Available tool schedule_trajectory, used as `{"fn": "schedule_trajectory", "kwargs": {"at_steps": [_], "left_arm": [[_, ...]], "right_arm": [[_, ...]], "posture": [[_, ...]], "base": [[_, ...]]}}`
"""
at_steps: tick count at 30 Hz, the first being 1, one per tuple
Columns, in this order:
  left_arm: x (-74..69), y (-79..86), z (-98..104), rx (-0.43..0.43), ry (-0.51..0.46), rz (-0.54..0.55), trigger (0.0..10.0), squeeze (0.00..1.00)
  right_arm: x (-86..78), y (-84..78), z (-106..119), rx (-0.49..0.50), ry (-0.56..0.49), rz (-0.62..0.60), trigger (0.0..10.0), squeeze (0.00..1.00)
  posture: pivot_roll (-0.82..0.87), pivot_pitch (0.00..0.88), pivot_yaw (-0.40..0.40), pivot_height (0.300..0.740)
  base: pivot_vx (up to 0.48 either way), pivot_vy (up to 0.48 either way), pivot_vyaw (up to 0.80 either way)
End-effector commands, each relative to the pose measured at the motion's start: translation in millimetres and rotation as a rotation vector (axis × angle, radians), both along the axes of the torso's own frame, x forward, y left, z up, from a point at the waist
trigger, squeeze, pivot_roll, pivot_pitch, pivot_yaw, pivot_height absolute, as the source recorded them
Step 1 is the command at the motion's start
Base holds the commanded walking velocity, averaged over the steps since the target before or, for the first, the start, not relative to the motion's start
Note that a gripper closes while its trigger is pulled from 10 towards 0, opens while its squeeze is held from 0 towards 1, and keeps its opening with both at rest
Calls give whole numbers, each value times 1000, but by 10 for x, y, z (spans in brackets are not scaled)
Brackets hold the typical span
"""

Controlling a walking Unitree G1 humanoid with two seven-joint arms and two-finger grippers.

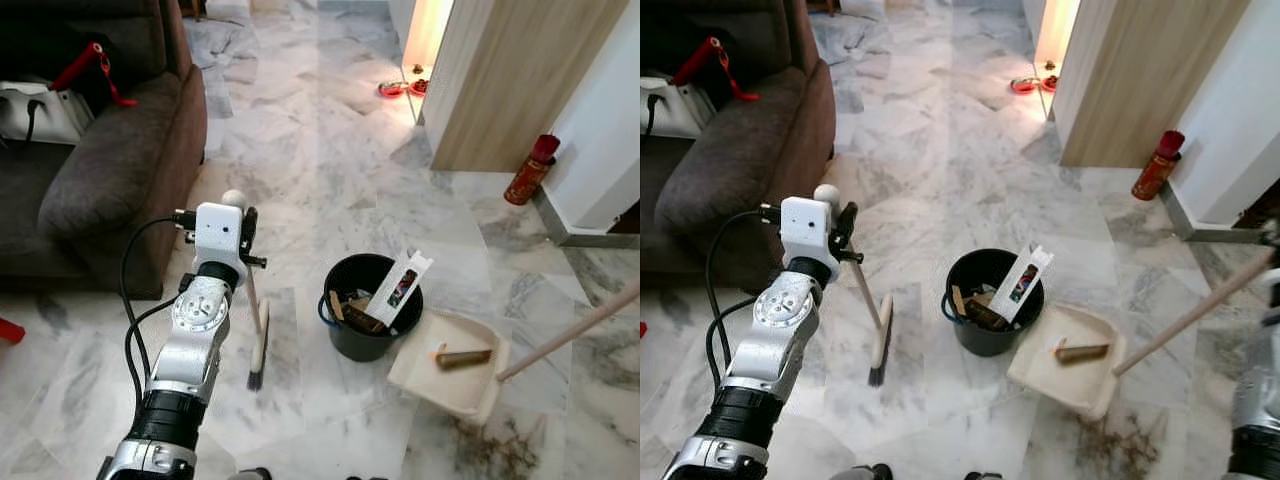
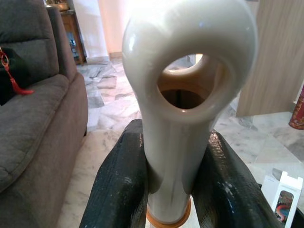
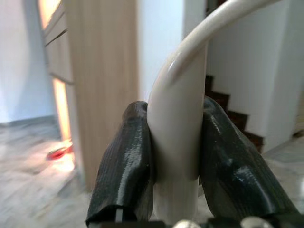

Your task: Sweep floor

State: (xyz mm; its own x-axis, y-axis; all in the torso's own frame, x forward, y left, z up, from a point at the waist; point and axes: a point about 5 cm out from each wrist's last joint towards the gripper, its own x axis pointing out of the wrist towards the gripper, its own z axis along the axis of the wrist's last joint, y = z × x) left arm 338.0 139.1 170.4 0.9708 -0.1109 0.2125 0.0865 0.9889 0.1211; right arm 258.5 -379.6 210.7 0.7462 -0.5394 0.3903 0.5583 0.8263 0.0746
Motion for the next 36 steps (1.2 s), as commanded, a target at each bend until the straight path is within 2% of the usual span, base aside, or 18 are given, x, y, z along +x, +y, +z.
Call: {"fn": "schedule_trajectory", "kwargs": {"at_steps": [1, 10, 23, 29, 36], "left_arm": [[11, -11, 118, 0, -47, -8, 10000, 0], [11, 4, 122, 3, -49, -3, 10000, 0], [13, 13, 131, 4, -52, -1, 10000, 0], [14, 18, 132, 5, -53, -3, 10000, 0], [19, 6, 138, 6, -55, -9, 10000, 0]], "right_arm": [[-121, -153, 118, -14, -61, -85, 10000, 0], [-215, -267, 101, 2, -77, -181, 10000, 0], [-270, -382, -8, 229, -203, -252, 10000, 0], [-298, -409, 24, 216, -213, -266, 10000, 0], [-379, -516, 138, 173, -228, -306, 10000, 0]], "posture": [[96, 137, -47, 740], [100, 137, -44, 740], [107, 133, -44, 740], [108, 129, -41, 740], [105, 122, -39, 740]], "base": [[0, 0, 0], [0, 0, 0], [0, 0, 0], [0, 0, 0], [0, 0, 0]]}}
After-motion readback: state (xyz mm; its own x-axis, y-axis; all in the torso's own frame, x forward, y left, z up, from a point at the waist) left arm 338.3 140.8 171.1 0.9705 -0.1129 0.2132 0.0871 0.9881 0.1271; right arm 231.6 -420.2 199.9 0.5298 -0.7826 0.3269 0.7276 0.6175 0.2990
